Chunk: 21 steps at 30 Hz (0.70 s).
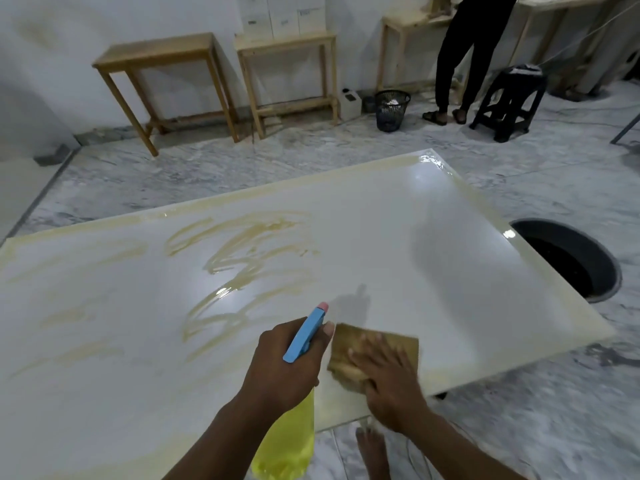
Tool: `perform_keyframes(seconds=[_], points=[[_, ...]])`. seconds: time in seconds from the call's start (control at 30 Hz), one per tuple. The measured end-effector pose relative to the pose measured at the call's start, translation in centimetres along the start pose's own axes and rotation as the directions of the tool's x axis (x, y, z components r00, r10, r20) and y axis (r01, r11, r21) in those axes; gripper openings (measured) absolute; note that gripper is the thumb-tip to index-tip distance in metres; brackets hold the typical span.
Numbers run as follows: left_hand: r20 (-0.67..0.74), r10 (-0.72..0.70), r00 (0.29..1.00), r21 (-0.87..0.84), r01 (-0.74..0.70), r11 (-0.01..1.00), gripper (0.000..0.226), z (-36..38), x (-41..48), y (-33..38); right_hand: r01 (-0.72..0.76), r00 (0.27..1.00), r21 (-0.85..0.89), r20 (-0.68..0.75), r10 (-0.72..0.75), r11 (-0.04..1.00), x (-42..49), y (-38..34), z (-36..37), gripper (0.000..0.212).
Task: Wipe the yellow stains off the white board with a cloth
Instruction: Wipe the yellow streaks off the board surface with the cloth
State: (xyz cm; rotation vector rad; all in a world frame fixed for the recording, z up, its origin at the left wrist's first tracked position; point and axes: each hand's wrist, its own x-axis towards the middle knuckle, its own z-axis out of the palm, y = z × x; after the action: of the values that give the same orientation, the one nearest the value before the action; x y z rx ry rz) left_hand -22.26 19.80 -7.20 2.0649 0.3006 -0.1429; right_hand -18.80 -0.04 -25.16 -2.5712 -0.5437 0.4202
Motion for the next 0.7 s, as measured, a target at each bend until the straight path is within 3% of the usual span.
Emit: perform_keyframes(seconds=[0.07,0.1,0.13,0.2,0.23,0.3,0.37,0.47,0.57,0.63,0.7], points=[[0.018,0.009,1.000,-0.024,-0.009,1.000,0.013,-0.4,-1.4,0.2,-0.145,0.989,0.319,0.060,0.133,0.937,0.2,-0.9,-2.5,0.047],[0.018,0.021,1.000,-0.029,-0.021,0.999,0.013,-0.6,-1.5,0.6,-0.260,0.963,0.551,0.083,0.258,0.793,0.9,-1.2,-5.1,0.033],[0.016,0.030,0.999,-0.019,-0.029,0.999,0.015,-0.7,-1.4,1.0,-0.361,0.916,0.739,0.168,0.364,0.569,1.8,-0.6,-7.8,0.026],[0.009,0.054,0.999,0.011,-0.054,0.999,0.030,-0.6,-0.2,1.8,-0.473,0.846,0.853,0.369,0.385,0.221,3.1,1.5,-12.5,0.031],[0.008,0.060,0.998,0.022,-0.061,0.998,0.036,-0.4,0.5,2.4,-0.483,0.843,0.867,0.422,0.334,0.125,3.3,2.3,-14.6,0.034],[0.033,0.090,0.995,0.025,-0.091,0.996,0.025,0.2,2.9,3.7,-0.497,0.844,0.867,0.470,0.259,0.048,4.4,3.9,-17.9,0.034],[0.067,0.113,0.991,-0.012,-0.113,0.994,0.009,0.9,6.1,5.2,-0.526,0.828,0.847,0.489,0.275,0.080,7.6,6.5,-20.7,0.033],[0.069,0.130,0.989,-0.003,-0.130,0.991,0.012,1.9,11.3,6.8,-0.570,0.795,0.775,0.437,0.420,0.272,14.8,10.8,-26.3,0.034],[0.056,0.138,0.989,-0.015,-0.137,0.990,0.008,3.3,17.0,8.0,-0.571,0.788,0.588,0.196,0.584,0.573,23.3,13.7,-32.3,0.032],[0.045,0.133,0.990,-0.028,-0.132,0.991,0.007,4.1,20.2,8.6,-0.502,0.844,0.394,0.026,0.536,0.770,28.0,14.7,-34.9,0.034],[0.026,0.116,0.993,-0.043,-0.115,0.992,0.018,4.5,22.3,8.8,-0.423,0.891,0.203,-0.085,0.446,0.883,31.5,15.8,-35.5,0.034]])
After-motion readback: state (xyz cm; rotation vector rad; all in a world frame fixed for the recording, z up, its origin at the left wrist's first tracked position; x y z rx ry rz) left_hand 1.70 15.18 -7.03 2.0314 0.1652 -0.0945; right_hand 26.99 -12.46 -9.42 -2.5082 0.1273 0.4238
